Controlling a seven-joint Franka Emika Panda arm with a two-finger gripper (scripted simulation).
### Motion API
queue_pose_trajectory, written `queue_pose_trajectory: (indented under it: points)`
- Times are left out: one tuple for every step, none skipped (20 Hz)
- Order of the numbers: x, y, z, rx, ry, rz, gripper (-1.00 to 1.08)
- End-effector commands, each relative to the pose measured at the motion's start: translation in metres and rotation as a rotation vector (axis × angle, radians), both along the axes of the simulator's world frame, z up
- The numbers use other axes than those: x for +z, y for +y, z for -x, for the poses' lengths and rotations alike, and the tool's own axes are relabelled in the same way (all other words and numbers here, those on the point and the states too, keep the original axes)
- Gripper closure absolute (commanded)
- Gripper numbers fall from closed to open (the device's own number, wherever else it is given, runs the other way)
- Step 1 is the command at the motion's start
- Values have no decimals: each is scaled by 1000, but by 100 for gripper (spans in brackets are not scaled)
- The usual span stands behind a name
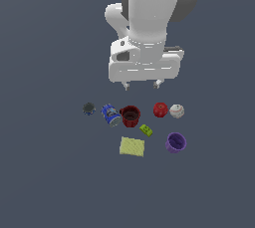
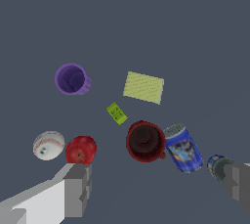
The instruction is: Pick up a designated object from a clutter of objects.
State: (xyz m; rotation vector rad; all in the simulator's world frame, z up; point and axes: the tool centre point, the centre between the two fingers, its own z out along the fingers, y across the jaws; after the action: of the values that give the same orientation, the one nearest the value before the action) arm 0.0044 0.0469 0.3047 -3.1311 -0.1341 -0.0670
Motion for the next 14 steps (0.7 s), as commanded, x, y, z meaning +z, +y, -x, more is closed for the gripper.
queue_pose_trajectory:
  points:
    - [-18,11,2,25,4,6,-92]
    - [-27,15,3,37,5,9,-92]
    - [-36,21,4,49,7,11,-92]
    - [-45,26,6,63,8,14,-92]
    - [-55,32,8,77,10,16,-92]
    - [-65,38,11,93,12,19,-92]
    - [-76,45,14,110,14,21,-92]
    - [-87,52,18,127,16,23,-92]
    - [-98,58,22,144,18,24,-92]
    - [-109,65,26,161,19,26,-92]
    - [-119,71,31,179,21,26,-92]
    - [-129,78,35,196,23,27,-92]
    - [-138,83,40,212,25,27,-92]
    - [-147,89,45,227,27,27,-92]
